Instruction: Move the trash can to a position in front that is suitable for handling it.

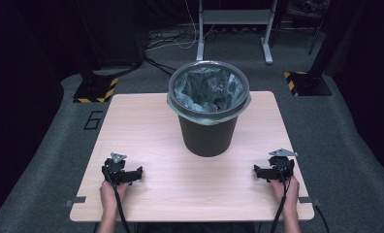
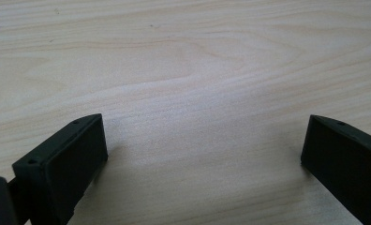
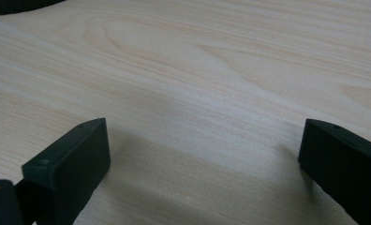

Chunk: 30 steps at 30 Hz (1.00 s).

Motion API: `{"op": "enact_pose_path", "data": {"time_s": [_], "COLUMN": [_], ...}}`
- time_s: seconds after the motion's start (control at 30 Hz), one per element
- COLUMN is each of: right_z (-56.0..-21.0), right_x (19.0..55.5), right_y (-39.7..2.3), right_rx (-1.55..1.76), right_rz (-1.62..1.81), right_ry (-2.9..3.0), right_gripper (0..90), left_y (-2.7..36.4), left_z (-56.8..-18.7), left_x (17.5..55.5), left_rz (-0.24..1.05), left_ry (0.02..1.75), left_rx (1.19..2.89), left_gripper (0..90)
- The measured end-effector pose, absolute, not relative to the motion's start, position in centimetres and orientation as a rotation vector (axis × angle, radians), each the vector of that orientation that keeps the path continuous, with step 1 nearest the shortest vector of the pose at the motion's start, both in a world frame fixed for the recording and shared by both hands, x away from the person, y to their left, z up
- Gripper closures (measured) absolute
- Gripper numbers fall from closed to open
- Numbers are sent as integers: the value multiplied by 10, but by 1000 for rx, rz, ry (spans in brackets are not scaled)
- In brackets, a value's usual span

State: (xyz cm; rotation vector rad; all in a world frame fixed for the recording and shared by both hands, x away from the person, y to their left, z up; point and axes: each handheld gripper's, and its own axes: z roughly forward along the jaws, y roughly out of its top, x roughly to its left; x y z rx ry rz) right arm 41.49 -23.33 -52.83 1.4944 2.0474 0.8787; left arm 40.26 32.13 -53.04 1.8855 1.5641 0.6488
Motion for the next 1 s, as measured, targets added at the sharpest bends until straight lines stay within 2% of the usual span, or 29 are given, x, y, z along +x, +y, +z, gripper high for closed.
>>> {"op": "enact_pose_path", "data": {"time_s": [0.23, 0.3, 1.0], "right_z": [-528, -528, -528], "right_x": [415, 415, 415], "right_y": [-233, -233, -233], "right_rx": [1494, 1495, 1494], "right_rz": [879, 879, 880], "right_ry": [2046, 2046, 2046], "right_gripper": [17, 17, 18], "left_y": [321, 320, 291], "left_z": [-528, -525, -461], "left_x": [404, 406, 436], "left_rz": [626, 579, 505], "left_ry": [1573, 1558, 1369], "left_rx": [1908, 1899, 1950], "left_gripper": [14, 25, 47]}}
